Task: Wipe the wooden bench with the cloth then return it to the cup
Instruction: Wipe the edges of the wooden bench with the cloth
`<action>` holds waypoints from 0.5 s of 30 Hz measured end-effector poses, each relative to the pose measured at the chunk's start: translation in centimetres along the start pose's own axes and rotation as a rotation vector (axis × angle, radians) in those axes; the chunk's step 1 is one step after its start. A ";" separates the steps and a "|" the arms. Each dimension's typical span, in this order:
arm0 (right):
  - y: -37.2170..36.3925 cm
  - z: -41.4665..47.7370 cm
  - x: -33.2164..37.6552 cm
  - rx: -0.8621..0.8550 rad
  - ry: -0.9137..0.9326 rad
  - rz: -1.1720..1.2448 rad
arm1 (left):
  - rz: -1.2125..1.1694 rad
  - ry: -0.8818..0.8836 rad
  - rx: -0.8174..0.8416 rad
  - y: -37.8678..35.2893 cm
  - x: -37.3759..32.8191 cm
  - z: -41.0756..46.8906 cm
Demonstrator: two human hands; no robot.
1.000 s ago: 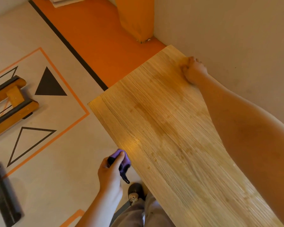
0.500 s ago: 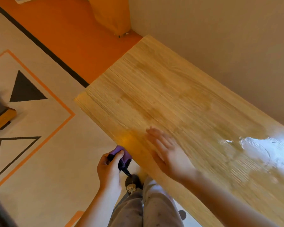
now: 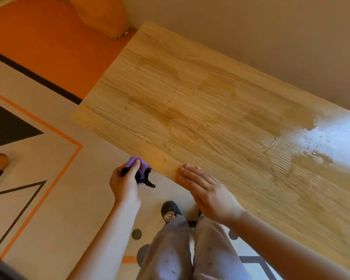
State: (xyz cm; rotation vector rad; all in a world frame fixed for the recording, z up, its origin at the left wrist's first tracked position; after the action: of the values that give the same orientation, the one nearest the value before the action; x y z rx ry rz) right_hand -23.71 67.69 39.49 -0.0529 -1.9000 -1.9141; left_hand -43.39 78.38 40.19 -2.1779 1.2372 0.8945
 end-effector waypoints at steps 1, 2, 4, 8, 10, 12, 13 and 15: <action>-0.1 0.1 -0.1 -0.008 -0.004 0.007 | -0.001 -0.014 0.006 0.0 -0.3 0.3; -0.1 0.1 -0.1 -0.014 -0.007 0.013 | 0.001 -0.017 0.017 -0.1 -0.2 0.0; -0.3 0.1 -0.3 -0.023 -0.009 0.020 | 0.017 -0.002 0.036 -0.5 1.0 -1.3; -0.3 -0.1 -0.2 -0.037 0.003 0.013 | 0.052 0.052 0.087 -0.7 5.6 -5.9; -0.3 -0.1 -0.2 -0.050 0.020 -0.003 | 0.078 0.070 0.116 -0.7 7.4 -7.8; -0.1 -0.3 -0.3 -0.059 0.039 -0.013 | 0.084 0.057 0.125 -0.9 7.8 -8.4; 0.1 -0.6 -0.5 -0.068 0.042 -0.022 | 0.077 0.047 0.122 -1.0 7.6 -8.3; 0.7 -2.0 -1.1 -0.089 0.021 -0.063 | 0.039 0.014 0.107 -1.2 6.8 -7.7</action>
State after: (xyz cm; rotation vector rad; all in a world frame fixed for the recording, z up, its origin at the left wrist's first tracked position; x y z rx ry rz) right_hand -21.89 66.09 39.71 -0.0002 -1.8225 -2.0323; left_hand -37.47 69.94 40.52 -2.0861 1.3082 0.8114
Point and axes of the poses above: each hand's wrist, its own z-axis towards the middle knuckle, its own y-axis out of the back of the hand, x = y × z, the point moved 1 cm from there along z, towards the middle knuckle, and after that the axes turned 10 degrees about -z, right-handed, at the moved point
